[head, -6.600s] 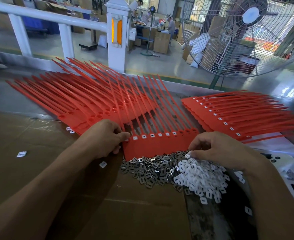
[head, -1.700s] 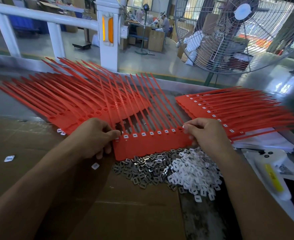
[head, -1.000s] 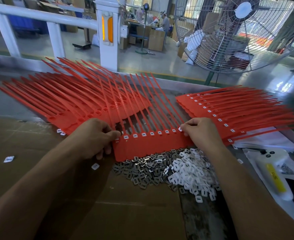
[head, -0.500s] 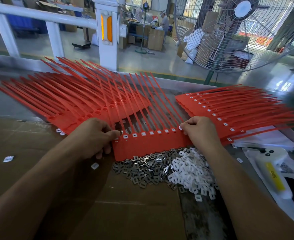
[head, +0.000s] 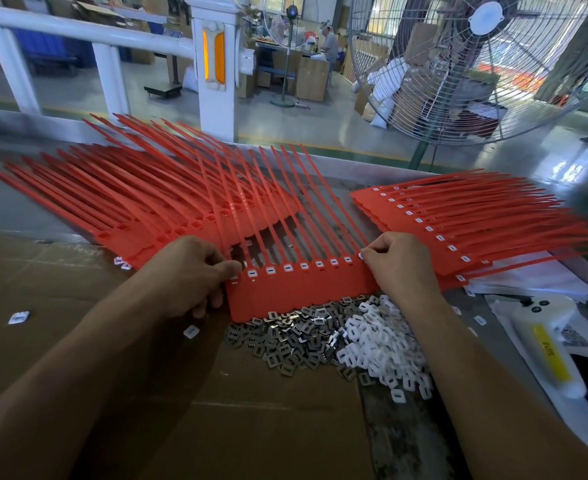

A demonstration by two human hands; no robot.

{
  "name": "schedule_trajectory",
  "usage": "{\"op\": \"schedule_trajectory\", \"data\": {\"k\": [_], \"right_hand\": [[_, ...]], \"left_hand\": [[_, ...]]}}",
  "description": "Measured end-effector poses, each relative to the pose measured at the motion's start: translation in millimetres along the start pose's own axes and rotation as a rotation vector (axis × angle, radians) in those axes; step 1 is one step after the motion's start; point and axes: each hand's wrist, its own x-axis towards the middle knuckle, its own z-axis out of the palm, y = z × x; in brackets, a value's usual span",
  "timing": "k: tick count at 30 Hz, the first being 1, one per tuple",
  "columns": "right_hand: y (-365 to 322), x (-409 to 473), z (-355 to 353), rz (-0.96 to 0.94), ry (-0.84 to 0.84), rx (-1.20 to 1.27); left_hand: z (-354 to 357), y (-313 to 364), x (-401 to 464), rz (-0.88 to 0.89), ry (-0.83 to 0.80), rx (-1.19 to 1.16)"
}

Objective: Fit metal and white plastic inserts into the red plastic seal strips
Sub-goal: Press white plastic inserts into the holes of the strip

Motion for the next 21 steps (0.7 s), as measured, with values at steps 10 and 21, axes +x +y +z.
{"op": "schedule_trajectory", "data": {"k": [10, 21], "right_hand": [[1.1, 0.7, -1.7, 0.055, -0.019, 0.08], [-2.0, -2.3, -3.9, 0.0, 0.004, -0.002]], "left_hand": [[0.1, 1.1, 0.0, -0.005, -0.005, -0.007], [0.4, 0.9, -0.3, 0.009, 0.005, 0.006]]}}
